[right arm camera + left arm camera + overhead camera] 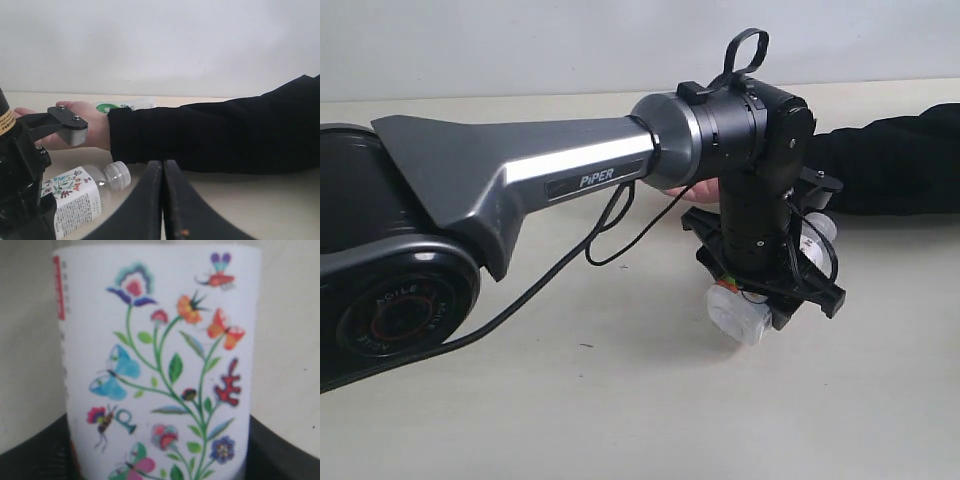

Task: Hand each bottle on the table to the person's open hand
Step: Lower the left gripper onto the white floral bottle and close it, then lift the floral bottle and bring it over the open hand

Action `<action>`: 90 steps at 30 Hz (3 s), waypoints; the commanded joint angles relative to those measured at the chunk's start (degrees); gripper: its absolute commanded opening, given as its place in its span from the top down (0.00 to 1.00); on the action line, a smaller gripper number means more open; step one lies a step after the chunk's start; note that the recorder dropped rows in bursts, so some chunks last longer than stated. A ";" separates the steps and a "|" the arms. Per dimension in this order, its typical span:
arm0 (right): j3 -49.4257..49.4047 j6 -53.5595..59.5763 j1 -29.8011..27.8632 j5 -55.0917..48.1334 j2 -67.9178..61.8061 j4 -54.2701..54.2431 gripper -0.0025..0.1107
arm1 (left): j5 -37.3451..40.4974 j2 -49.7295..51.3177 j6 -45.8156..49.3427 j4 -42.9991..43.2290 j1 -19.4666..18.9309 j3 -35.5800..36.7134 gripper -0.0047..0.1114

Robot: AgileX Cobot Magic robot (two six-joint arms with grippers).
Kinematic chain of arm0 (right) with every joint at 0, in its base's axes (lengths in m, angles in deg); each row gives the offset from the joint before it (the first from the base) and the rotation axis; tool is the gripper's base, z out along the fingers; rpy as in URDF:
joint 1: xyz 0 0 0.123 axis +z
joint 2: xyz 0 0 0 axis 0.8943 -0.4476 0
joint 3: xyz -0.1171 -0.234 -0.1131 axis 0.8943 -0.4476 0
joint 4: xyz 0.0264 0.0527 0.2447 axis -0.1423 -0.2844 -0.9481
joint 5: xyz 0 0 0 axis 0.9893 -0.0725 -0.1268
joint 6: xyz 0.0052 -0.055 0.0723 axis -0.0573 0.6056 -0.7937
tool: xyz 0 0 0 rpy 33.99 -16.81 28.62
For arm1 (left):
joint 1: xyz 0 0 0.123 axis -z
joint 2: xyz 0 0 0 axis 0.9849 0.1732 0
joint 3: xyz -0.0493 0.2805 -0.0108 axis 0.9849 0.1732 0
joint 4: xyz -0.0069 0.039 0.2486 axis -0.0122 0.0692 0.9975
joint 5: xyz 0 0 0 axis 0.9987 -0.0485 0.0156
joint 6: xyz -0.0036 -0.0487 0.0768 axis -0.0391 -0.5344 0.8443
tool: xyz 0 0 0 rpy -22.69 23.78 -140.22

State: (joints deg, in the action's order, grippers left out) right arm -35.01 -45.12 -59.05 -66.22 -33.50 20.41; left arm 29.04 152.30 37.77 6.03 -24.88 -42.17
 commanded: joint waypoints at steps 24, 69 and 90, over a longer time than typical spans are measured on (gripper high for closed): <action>-0.28 0.02 -0.32 0.80 0.41 0.25 0.98 | 1.23 -17.17 1.72 0.67 -1.26 -0.24 0.96; -0.28 0.02 -0.32 0.80 0.41 0.25 0.98 | -11.00 -7.65 -13.59 -22.79 -19.67 -0.24 0.96; -0.28 0.02 -0.32 0.80 0.41 0.25 0.98 | -13.68 -7.65 -12.85 -20.35 -19.67 -0.24 0.44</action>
State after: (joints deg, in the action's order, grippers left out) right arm -35.01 -45.12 -59.05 -66.22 -33.50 20.41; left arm 16.40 144.89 25.50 -14.53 -44.47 -42.17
